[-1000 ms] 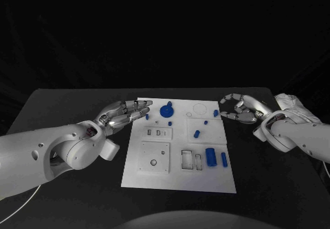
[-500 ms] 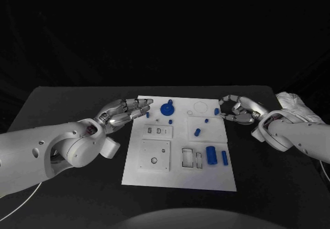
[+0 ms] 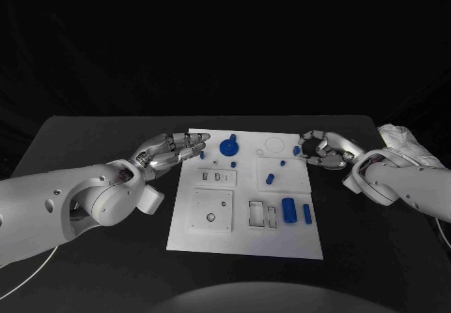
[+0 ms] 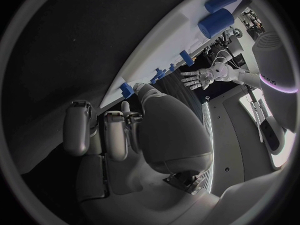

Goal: Assemble the parts on the task board

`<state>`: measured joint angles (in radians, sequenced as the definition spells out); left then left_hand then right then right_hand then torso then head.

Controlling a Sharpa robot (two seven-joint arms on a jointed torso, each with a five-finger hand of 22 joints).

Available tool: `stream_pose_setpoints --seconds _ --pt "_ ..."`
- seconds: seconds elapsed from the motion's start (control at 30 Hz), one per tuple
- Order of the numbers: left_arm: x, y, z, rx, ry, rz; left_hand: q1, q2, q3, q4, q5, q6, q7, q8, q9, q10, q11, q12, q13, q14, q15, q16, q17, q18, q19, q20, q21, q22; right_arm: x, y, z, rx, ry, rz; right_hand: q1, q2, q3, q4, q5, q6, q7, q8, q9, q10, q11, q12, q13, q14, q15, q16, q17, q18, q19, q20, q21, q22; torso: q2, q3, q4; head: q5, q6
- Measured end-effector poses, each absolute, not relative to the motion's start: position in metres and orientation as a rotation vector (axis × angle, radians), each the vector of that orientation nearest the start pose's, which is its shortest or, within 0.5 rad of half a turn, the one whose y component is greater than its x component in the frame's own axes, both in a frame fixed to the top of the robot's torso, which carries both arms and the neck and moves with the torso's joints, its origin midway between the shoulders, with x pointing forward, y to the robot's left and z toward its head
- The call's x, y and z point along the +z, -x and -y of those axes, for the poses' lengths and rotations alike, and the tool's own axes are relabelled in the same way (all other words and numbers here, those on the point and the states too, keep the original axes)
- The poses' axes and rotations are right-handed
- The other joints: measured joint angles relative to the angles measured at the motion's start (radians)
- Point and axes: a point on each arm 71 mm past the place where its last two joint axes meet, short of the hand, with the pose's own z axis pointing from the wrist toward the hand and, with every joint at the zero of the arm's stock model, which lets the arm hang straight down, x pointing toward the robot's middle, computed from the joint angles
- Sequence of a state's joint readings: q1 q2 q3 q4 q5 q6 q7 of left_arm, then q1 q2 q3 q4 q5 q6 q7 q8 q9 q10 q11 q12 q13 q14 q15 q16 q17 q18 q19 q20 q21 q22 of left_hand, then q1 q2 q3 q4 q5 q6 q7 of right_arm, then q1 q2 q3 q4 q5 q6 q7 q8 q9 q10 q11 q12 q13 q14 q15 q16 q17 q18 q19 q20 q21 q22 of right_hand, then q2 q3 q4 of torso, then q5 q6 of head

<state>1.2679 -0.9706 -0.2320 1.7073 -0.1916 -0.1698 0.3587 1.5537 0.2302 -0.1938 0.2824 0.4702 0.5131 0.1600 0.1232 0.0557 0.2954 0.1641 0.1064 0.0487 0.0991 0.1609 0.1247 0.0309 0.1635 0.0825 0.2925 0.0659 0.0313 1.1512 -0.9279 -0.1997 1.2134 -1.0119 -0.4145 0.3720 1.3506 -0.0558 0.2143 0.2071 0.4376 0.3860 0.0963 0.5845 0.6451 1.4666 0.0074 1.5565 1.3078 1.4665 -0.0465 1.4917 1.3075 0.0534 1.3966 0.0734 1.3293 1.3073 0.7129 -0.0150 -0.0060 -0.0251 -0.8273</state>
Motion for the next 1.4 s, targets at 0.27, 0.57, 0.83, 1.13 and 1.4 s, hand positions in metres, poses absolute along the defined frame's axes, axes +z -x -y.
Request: stream_pose_setpoints --seconds 0.27,0.57,0.83,1.13,1.4 --pt "-0.2036 -0.4301 -0.2071 -1.583 0.871 -1.759 0.000 0.000 0.000 0.000 0.000 0.005 0.002 0.000 0.001 0.005 0.005 0.010 0.001 0.000 0.000 0.000 0.000 0.000 0.000 0.000 0.000 0.000 -0.2587 -0.4876 0.3355 0.749 -0.134 -1.667 0.000 0.000 0.007 0.007 -0.020 0.014 0.004 0.004 -0.018 0.000 0.000 0.000 0.000 -0.003 0.004 0.000 0.000 0.000 0.000 0.000 0.000 0.000 0.000 0.0001 0.0002 0.000 -0.003" --pt "-0.2043 -0.4301 -0.2069 -1.583 0.873 -1.771 0.000 0.000 0.003 0.003 0.000 0.005 0.002 0.004 0.001 0.009 0.002 0.010 0.001 0.000 0.000 0.000 0.000 0.000 0.000 0.000 0.000 0.000 -0.2608 -0.4881 0.3341 0.744 -0.138 -1.673 0.000 0.000 0.016 0.008 -0.026 0.014 0.004 -0.013 -0.048 0.000 0.000 0.000 0.000 0.000 0.007 0.000 0.000 0.000 0.000 0.000 0.000 0.001 0.000 -0.0003 0.0002 0.002 -0.007" --pt "-0.2047 -0.4299 -0.2064 -1.583 0.873 -1.780 0.000 0.000 0.003 0.003 0.000 0.005 0.002 0.004 0.001 0.012 0.005 0.010 0.002 0.004 0.004 0.004 0.000 0.000 0.004 0.004 0.000 0.000 -0.2614 -0.4893 0.3326 0.739 -0.142 -1.676 0.000 0.000 0.021 0.012 -0.026 0.019 0.009 -0.024 -0.067 -0.001 0.006 0.000 0.000 0.000 0.007 0.000 0.000 0.000 -0.004 0.004 -0.004 0.001 0.000 -0.0004 0.0001 0.003 -0.008" --pt "-0.2051 -0.4298 -0.2059 -1.583 0.874 -1.787 0.000 0.000 0.003 0.003 0.000 0.005 0.002 0.004 0.001 0.012 0.005 0.016 0.002 0.003 0.004 0.004 0.001 0.000 0.004 0.004 0.000 0.000 -0.2622 -0.4904 0.3316 0.731 -0.151 -1.680 -0.008 0.008 0.029 0.015 -0.029 0.047 0.011 -0.034 -0.089 -0.001 0.006 -0.006 0.000 0.000 0.007 -0.004 0.000 0.000 -0.007 0.007 -0.011 0.001 0.000 -0.0001 0.0001 0.003 -0.010" --pt "-0.2054 -0.4299 -0.2054 -1.582 0.875 -1.792 0.000 0.000 0.004 0.001 0.000 0.005 0.002 0.004 0.001 0.012 0.005 0.016 0.002 0.003 0.003 0.004 0.001 0.000 0.004 0.004 0.000 0.000 -0.2628 -0.4912 0.3314 0.723 -0.159 -1.684 -0.008 0.008 0.039 0.019 -0.039 0.098 0.013 -0.041 -0.119 -0.001 0.006 -0.009 0.000 0.000 0.014 -0.010 0.000 0.000 -0.011 0.011 -0.017 0.000 0.000 -0.0003 -0.0006 0.003 -0.012"
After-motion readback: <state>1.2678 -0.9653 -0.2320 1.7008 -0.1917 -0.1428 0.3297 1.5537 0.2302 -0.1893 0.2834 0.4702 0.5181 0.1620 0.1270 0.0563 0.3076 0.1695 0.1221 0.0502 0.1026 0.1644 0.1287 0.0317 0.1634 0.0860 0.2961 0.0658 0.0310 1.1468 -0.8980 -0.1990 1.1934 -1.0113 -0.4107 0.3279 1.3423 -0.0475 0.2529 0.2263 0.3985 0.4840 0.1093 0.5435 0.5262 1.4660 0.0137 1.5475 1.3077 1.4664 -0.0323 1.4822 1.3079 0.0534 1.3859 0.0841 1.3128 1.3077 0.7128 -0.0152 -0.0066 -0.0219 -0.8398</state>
